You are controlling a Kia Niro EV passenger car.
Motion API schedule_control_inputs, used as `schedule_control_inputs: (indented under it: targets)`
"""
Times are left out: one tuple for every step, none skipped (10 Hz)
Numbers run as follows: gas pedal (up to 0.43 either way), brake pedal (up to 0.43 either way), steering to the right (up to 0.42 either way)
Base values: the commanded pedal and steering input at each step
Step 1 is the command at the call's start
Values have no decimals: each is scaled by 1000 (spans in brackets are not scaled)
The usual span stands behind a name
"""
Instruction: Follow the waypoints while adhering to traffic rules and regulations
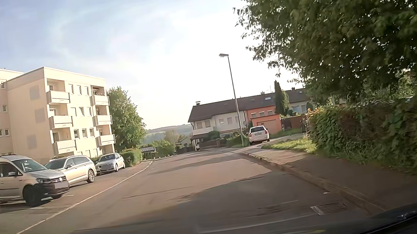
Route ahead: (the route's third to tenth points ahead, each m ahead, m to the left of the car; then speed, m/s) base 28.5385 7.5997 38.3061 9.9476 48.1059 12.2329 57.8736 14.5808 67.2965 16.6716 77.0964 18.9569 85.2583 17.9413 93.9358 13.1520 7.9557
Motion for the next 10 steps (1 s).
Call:
schedule_control_inputs:
  targets:
    - [0,85,-33]
    - [0,122,-31]
    - [0,134,-30]
    - [0,140,-30]
    - [0,146,-29]
    - [0,152,-29]
    - [0,152,-30]
    - [0,152,-30]
    - [0,152,-29]
    - [0,98,-26]
